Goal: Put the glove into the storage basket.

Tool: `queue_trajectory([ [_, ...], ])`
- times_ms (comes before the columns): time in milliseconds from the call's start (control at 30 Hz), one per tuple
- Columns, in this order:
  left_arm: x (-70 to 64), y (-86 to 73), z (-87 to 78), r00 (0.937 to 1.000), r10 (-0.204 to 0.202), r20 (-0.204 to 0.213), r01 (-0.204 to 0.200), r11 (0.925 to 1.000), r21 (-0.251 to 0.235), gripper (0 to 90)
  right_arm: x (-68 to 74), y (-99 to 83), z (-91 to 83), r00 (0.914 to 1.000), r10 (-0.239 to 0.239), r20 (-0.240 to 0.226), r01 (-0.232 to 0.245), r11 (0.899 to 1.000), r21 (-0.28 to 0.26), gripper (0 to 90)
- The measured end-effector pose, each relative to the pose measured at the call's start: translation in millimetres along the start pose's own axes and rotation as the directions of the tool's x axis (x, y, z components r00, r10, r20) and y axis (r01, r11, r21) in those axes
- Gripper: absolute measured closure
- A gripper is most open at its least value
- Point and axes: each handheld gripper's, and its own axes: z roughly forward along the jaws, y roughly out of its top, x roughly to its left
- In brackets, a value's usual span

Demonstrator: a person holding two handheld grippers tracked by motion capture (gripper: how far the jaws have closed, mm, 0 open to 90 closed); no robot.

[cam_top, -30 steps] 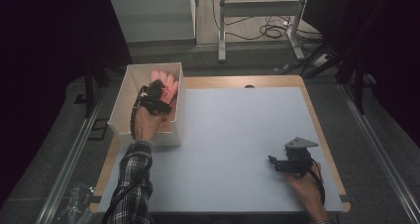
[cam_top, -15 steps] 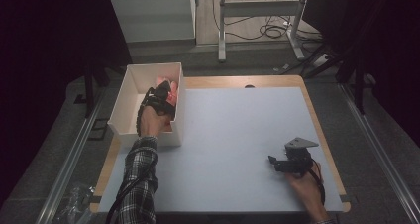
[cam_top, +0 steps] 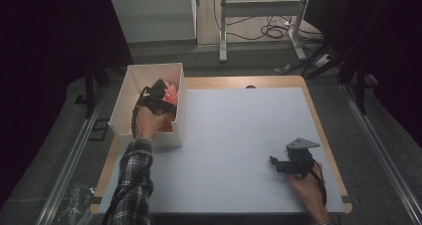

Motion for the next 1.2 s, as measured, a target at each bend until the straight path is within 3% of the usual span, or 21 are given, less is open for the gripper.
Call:
queue_trajectory([
  [267, -1.0, -7.8, -14.0, 0.9994, 0.035, -0.006, -0.035, 0.9975, -0.061, 2.6, 0.0, 0.0, 0.0, 1.0, -0.001, 0.0, 0.001, 1.0, 0.0, 20.9],
  [433, -0.9, -12.1, -24.5, 0.9988, 0.049, 0.01, -0.048, 0.9925, -0.112, 2.7, 0.0, 0.0, 0.0, 1.0, -0.001, 0.001, 0.001, 1.0, 0.0, 20.9],
  [567, -3.2, -14.6, -34.0, 0.9973, 0.073, -0.001, -0.072, 0.9865, -0.147, 2.5, 0.0, 0.0, -0.1, 1.0, -0.002, 0.001, 0.002, 1.0, 0.0, 20.9],
  [933, -3.3, -22.8, -56.0, 0.9918, 0.127, 0.006, -0.122, 0.958, -0.26, 2.3, 0.0, -0.1, -0.1, 1.0, -0.002, 0.001, 0.002, 1.0, 0.0, 20.9],
  [1200, -8.5, -28.6, -74.7, 0.9847, 0.172, 0.024, -0.155, 0.9301, -0.333, 1.3, -0.1, -0.1, -0.1, 1.0, -0.005, 0.001, 0.005, 1.0, 0.001, 20.9],
])
